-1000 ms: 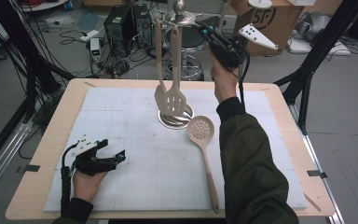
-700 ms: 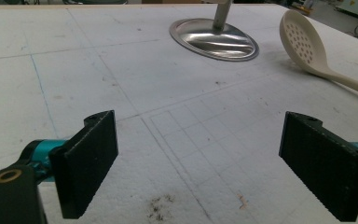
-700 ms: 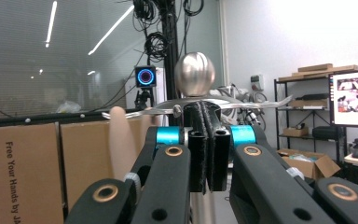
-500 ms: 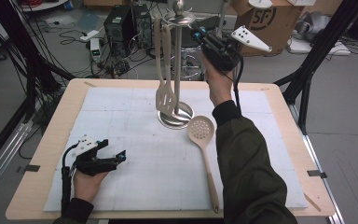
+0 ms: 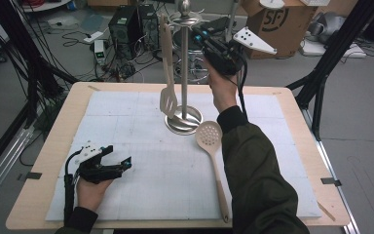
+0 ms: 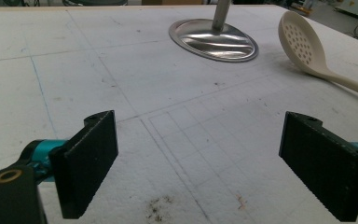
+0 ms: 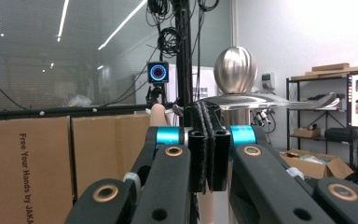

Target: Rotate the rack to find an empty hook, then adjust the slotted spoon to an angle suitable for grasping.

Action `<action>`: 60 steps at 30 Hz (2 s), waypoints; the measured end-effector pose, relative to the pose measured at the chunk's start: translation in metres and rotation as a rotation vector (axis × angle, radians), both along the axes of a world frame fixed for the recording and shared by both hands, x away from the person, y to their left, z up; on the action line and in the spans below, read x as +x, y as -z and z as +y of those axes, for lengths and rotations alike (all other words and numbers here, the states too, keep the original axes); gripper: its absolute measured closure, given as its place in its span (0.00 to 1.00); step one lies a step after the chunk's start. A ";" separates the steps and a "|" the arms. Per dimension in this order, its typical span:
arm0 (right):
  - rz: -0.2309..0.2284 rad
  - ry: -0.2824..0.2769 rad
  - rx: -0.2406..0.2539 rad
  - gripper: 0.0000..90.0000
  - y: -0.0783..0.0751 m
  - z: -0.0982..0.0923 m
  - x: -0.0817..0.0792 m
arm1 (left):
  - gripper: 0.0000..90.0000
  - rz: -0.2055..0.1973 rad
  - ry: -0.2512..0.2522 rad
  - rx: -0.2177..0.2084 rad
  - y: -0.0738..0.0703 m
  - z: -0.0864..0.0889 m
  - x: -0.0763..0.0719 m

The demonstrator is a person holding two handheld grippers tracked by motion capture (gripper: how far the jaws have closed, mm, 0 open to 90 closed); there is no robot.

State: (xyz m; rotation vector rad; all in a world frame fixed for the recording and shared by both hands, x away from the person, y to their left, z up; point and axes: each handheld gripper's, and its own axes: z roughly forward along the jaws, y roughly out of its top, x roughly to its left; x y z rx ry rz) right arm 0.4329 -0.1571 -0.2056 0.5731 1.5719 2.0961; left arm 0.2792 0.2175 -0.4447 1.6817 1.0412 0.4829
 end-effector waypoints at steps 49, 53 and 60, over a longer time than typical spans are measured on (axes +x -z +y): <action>0.125 0.006 -0.180 0.64 0.060 -0.028 -0.059 | 0.13 -0.029 0.015 0.035 -0.004 -0.009 -0.005; 0.141 -0.003 -0.192 0.64 0.068 -0.027 -0.063 | 0.14 -0.028 0.013 0.033 -0.005 -0.008 -0.004; 0.180 -0.008 -0.208 0.58 0.085 -0.031 -0.072 | 0.13 -0.028 0.014 0.035 -0.005 -0.009 -0.005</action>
